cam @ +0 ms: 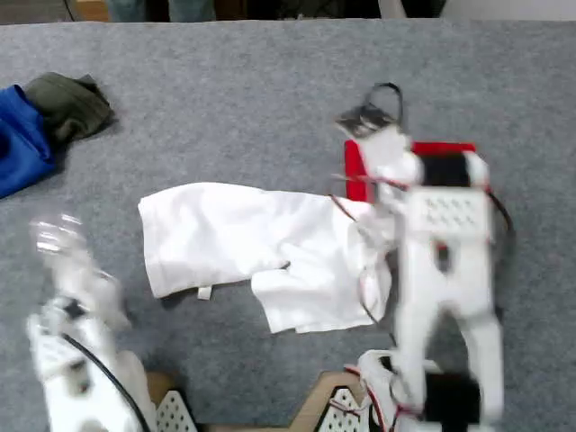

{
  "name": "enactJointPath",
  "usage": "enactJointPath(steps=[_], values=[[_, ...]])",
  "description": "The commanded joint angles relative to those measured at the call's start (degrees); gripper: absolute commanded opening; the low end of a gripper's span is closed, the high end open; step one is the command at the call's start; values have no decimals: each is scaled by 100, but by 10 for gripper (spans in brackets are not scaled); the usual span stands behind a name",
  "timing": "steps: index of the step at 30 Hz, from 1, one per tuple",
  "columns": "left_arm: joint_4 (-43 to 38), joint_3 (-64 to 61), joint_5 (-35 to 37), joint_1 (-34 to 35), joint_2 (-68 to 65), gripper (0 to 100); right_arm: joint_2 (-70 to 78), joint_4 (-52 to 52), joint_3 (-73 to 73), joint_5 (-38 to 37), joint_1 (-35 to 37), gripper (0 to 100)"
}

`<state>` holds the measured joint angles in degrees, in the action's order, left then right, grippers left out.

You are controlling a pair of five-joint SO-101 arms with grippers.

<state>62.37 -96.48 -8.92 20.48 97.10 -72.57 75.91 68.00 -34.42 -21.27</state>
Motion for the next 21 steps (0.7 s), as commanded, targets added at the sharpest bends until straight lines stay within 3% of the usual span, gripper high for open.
enactJointPath(steps=[1, 13, 21], values=[[62, -92, -9, -286, 501, 29, -3204, -202, 2870, -53, -123, 15], [62, 4, -9, -268, 501, 29, -3213, -510, 2844, -88, -97, 18], [352, 2360, 9, -4, 132, 30, -3152, -193, 1147, -88, -114, 18]])
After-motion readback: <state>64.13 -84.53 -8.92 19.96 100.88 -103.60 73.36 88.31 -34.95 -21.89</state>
